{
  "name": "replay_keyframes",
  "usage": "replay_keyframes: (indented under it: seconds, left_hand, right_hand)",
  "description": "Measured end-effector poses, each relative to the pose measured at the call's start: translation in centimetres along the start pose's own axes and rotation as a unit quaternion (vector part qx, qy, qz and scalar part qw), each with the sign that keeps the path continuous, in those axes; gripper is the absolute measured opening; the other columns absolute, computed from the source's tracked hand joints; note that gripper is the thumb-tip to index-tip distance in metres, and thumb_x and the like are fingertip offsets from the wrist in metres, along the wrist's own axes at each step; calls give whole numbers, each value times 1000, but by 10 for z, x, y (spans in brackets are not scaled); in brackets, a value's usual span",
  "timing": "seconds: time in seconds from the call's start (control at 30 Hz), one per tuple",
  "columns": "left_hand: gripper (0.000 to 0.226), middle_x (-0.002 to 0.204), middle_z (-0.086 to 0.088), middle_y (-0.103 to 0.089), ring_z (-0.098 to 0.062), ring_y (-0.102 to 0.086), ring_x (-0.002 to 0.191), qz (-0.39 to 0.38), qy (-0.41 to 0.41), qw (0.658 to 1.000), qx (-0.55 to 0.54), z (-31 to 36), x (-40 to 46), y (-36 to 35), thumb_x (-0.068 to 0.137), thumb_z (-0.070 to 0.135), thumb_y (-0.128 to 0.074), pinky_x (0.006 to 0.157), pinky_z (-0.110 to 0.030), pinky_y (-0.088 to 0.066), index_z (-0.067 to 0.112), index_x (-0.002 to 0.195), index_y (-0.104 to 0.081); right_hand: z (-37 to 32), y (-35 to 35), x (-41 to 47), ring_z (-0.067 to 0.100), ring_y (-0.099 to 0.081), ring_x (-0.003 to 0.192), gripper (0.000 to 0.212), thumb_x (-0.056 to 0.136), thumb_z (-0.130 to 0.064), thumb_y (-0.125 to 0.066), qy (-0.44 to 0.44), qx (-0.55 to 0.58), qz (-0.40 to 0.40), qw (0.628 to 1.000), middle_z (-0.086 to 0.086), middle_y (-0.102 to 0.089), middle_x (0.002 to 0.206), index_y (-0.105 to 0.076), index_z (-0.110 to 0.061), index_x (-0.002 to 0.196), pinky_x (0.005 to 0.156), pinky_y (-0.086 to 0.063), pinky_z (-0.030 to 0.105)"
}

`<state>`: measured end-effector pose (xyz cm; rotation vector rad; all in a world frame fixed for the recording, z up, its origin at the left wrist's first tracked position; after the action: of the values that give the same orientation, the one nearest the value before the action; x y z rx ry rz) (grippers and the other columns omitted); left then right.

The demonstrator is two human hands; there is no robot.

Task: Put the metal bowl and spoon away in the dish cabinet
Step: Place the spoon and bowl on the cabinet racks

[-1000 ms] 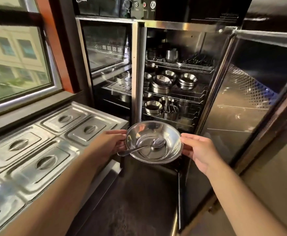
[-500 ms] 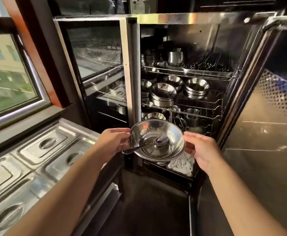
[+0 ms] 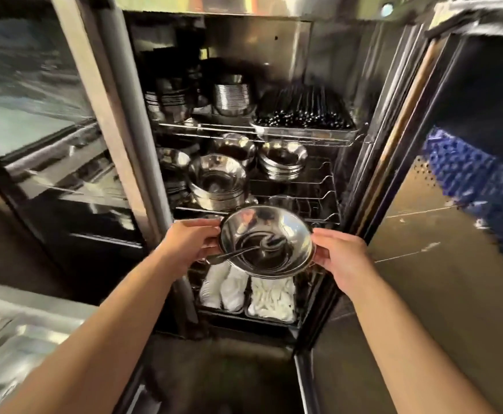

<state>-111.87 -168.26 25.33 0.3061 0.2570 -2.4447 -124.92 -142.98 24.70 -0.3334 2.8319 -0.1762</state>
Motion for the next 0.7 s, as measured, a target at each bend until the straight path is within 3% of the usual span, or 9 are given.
replay_keyframes:
  seconds: [0.13,0.27,0.4,0.47,0.53,0.6,0.7]
  left_hand:
    - [17,70,-8,-74,-15,-69,54,-60,1,998,23,17,71,-36,91,-4,-61,49,-26,-57,2,103,-70]
    - [20,93,-20,-74,-25,-73,73,-115,3,993,28,38,133,-69,97,3,-55,60,-31,-63,-2,109,-70]
    - [22,100,-14,-73,-21,-71,77,-147,4,986,81,50,178,-94,99,7,-51,56,-23,-58,2,114,-66]
    - [18,102,-19,-74,-24,-69,86,-165,8,979,118,51,197,-104,97,7,-50,59,-23,-58,6,99,-69]
    - [19,99,-19,-74,-24,-67,89,-171,13,973,153,49,216,-112,94,10,-53,73,-27,-59,7,84,-69]
    - [15,95,-16,-74,-23,-64,89,-168,18,970,173,45,226,-115,91,14,-59,84,-32,-55,7,83,-69]
    - [12,93,-9,-74,-21,-65,89,-165,26,967,192,40,243,-121,90,21,-65,92,-36,-53,13,86,-73]
  right_hand:
    - [-17,2,52,13,-70,55,16,87,5,-71,11,-8,62,998,11,-76,75,-71,-2,102,50,-56,25]
    - [-33,-1,103,15,-71,56,17,88,3,-72,13,-43,135,990,12,-76,80,-71,-4,104,50,-55,25]
    - [-41,-4,146,18,-73,61,26,85,0,-75,30,-93,182,978,15,-76,87,-71,1,111,51,-57,26]
    - [-41,-7,164,20,-73,62,30,83,-1,-78,33,-131,203,970,16,-75,87,-71,0,113,56,-60,33]
    - [-42,-11,180,28,-73,67,28,79,-6,-79,41,-201,218,954,22,-74,82,-73,2,106,69,-63,51]
    - [-42,-19,187,38,-71,76,29,79,-13,-75,50,-278,212,936,30,-71,90,-69,9,98,80,-58,61]
    - [-39,-26,203,38,-69,75,25,84,-17,-68,49,-346,192,917,28,-71,93,-70,5,95,66,-53,41]
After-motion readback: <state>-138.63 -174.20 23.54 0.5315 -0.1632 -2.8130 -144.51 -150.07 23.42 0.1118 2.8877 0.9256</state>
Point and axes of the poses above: each hand's wrist, its own x-axis towards the middle knuckle, its own y-axis out of the back of the hand, z = x × y, the point moved 2 cm from there along x, towards the middle knuckle
